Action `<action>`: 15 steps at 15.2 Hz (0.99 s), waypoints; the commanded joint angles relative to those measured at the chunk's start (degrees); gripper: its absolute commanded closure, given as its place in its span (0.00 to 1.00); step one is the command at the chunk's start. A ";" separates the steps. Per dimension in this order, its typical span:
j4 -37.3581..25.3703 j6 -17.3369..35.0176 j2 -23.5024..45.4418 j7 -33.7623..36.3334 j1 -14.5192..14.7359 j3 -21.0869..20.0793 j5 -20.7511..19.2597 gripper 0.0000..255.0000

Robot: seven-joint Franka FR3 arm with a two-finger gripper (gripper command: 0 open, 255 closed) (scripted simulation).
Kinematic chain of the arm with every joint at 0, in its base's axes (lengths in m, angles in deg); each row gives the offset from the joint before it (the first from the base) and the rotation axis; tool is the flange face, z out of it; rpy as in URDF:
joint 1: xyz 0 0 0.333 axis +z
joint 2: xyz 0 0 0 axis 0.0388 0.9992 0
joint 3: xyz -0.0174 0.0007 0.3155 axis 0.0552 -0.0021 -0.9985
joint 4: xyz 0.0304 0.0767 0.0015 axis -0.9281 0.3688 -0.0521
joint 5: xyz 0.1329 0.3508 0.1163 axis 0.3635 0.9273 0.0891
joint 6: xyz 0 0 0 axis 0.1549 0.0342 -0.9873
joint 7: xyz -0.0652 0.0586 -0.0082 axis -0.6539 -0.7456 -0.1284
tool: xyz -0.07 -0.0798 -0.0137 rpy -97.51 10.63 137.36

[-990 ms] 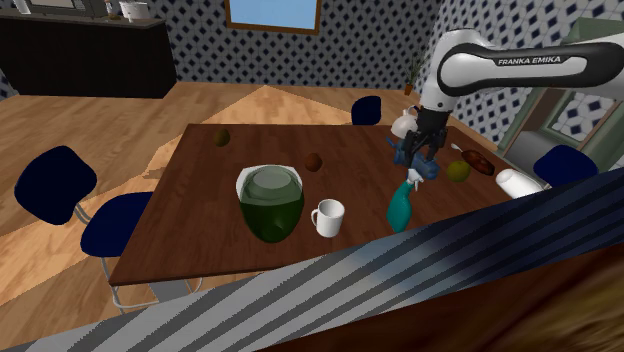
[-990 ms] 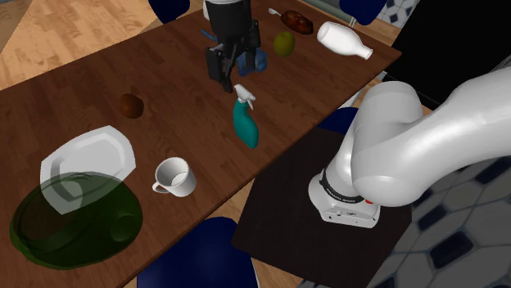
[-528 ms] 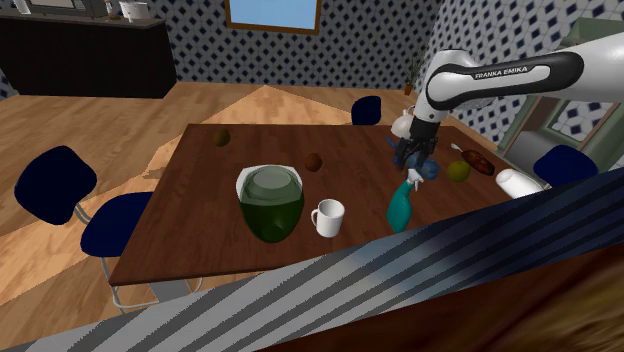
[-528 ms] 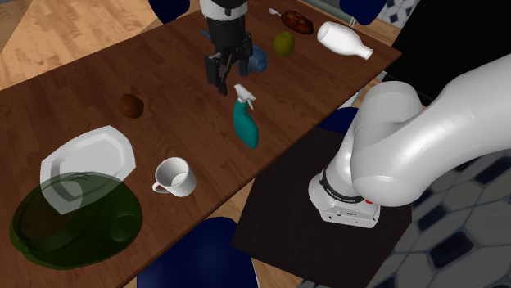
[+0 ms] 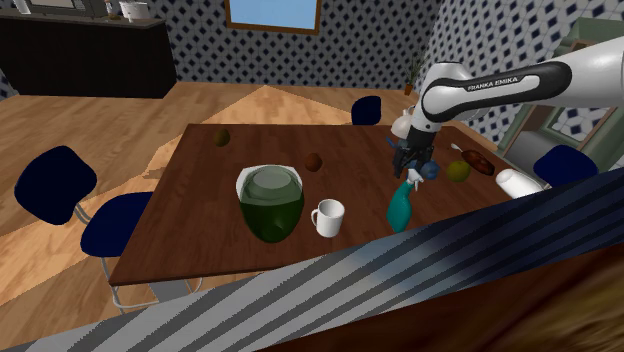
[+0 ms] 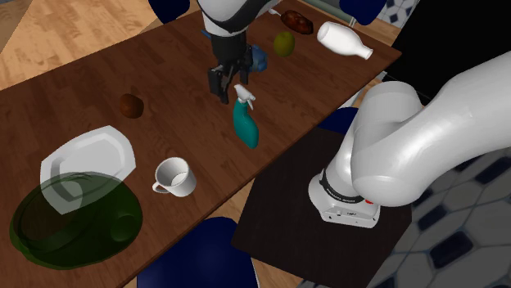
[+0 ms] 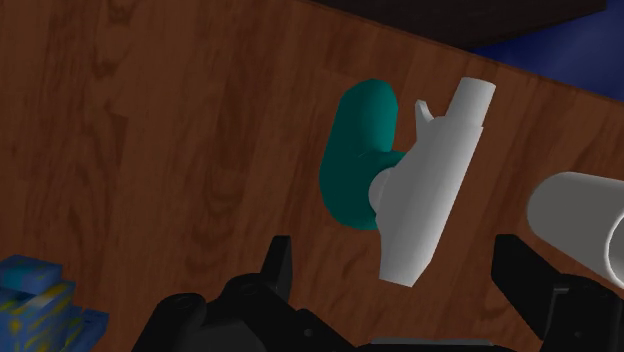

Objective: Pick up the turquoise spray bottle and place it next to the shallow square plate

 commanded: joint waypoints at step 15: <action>-0.45 -0.78 -0.35 0.09 -0.01 -0.09 -0.01 1.00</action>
